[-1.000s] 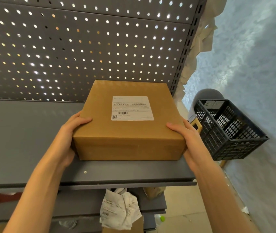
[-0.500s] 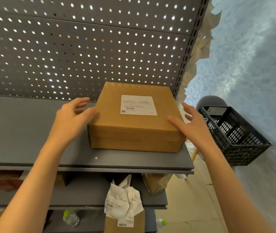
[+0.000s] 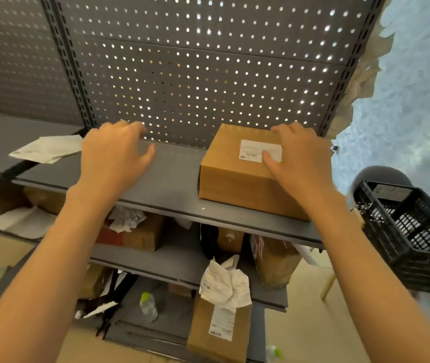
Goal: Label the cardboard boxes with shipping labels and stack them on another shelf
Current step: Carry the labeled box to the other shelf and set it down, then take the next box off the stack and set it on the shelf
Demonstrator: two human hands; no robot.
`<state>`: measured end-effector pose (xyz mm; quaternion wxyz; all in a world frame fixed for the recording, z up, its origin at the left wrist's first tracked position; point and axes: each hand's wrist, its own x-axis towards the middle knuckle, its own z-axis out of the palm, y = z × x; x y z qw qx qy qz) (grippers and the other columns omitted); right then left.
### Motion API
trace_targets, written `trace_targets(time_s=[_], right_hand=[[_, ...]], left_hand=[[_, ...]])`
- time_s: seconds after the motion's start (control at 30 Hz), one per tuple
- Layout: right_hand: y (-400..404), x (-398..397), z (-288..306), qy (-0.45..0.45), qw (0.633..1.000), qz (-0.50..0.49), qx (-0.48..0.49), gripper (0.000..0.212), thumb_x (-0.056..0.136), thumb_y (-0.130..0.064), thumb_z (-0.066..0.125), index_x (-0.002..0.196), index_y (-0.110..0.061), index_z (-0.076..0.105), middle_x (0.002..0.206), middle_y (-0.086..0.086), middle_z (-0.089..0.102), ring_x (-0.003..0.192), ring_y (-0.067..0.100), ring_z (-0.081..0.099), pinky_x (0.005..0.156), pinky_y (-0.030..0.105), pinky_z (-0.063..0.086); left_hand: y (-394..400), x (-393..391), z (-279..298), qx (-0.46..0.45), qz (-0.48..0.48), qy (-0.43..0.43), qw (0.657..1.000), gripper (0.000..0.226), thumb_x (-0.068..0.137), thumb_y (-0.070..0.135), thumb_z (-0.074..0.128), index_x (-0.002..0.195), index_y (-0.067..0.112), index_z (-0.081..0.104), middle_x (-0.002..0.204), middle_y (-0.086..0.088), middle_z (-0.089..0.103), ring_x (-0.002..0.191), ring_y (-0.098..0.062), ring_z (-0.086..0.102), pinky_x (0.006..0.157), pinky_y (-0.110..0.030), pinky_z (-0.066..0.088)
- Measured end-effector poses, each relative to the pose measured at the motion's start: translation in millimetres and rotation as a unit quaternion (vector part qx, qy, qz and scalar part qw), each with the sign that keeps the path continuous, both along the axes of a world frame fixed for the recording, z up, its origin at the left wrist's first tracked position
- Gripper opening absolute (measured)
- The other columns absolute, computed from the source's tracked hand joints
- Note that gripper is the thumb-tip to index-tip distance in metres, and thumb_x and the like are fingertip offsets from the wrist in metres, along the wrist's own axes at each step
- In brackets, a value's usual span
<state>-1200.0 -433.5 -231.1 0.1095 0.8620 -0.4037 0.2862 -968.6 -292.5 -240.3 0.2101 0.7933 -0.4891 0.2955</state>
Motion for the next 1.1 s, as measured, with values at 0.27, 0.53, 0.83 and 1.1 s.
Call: trace_targets(time_s=[0.27, 0.53, 0.83, 1.1], right_hand=[[61.4, 82.2, -2.8, 0.022, 0.993, 0.119, -0.007, 0.040, 0.090, -0.028, 0.054, 0.123, -0.007, 0.052, 0.111, 0.014, 0.057, 0.101, 0.033, 0.052, 0.080, 0.039, 0.038], [139.1, 194.6, 6.4, 0.038, 0.971, 0.236, -0.023, 0.039, 0.093, -0.035, 0.050, 0.122, -0.009, 0.051, 0.115, 0.011, 0.054, 0.106, 0.031, 0.050, 0.085, 0.037, 0.036], [226.3, 357.4, 18.3, 0.034, 0.946, 0.319, -0.046, 0.039, 0.094, -0.037, 0.048, 0.123, -0.011, 0.051, 0.117, 0.009, 0.055, 0.107, 0.029, 0.049, 0.087, 0.037, 0.036], [296.6, 497.5, 29.5, 0.028, 0.924, 0.378, -0.048, 0.038, 0.094, -0.037, 0.048, 0.123, -0.013, 0.050, 0.115, 0.008, 0.055, 0.106, 0.029, 0.049, 0.086, 0.037, 0.036]], left_hand=[[103.8, 32.5, -3.8, 0.020, 0.130, -0.025, 0.991, 0.035, 0.088, 0.034, 0.058, 0.110, 0.007, 0.063, 0.101, -0.017, 0.067, 0.090, -0.038, 0.060, 0.069, -0.041, 0.046], [200.9, 96.3, 2.9, 0.017, 0.227, -0.022, 0.973, 0.034, 0.089, 0.037, 0.053, 0.104, 0.008, 0.063, 0.092, -0.016, 0.066, 0.081, -0.034, 0.060, 0.066, -0.039, 0.049], [296.3, 218.7, 10.1, -0.014, 0.295, 0.014, 0.955, 0.031, 0.088, 0.033, 0.055, 0.107, 0.009, 0.063, 0.100, -0.014, 0.066, 0.093, -0.037, 0.057, 0.075, -0.042, 0.044], [356.7, 329.1, 19.4, -0.010, 0.336, 0.012, 0.942, 0.031, 0.089, 0.033, 0.053, 0.109, 0.011, 0.062, 0.103, -0.015, 0.065, 0.097, -0.038, 0.056, 0.075, -0.041, 0.043]])
